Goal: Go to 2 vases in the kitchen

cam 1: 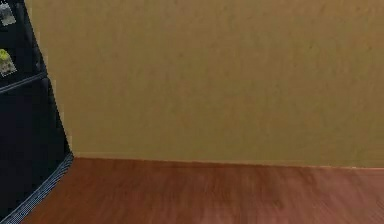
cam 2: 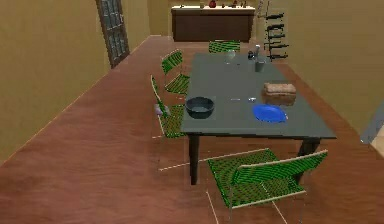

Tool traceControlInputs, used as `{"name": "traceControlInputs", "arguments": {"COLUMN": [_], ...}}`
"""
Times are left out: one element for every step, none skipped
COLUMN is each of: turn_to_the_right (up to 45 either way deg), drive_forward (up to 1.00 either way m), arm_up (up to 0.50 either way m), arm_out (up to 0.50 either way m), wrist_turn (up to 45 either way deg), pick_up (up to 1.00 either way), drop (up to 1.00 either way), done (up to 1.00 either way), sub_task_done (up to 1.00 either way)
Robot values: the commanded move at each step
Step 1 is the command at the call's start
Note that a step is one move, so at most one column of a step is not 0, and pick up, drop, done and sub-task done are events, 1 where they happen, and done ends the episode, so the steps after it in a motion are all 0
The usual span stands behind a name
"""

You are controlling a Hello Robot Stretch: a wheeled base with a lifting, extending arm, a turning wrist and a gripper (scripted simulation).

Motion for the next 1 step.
{"name": "traceControlInputs", "arguments": {"turn_to_the_right": [45.0], "drive_forward": [0.0], "arm_up": [0.0], "arm_out": [0.0], "wrist_turn": [0.0], "pick_up": [0.0], "drop": [0.0], "done": [0.0], "sub_task_done": [0.0]}}
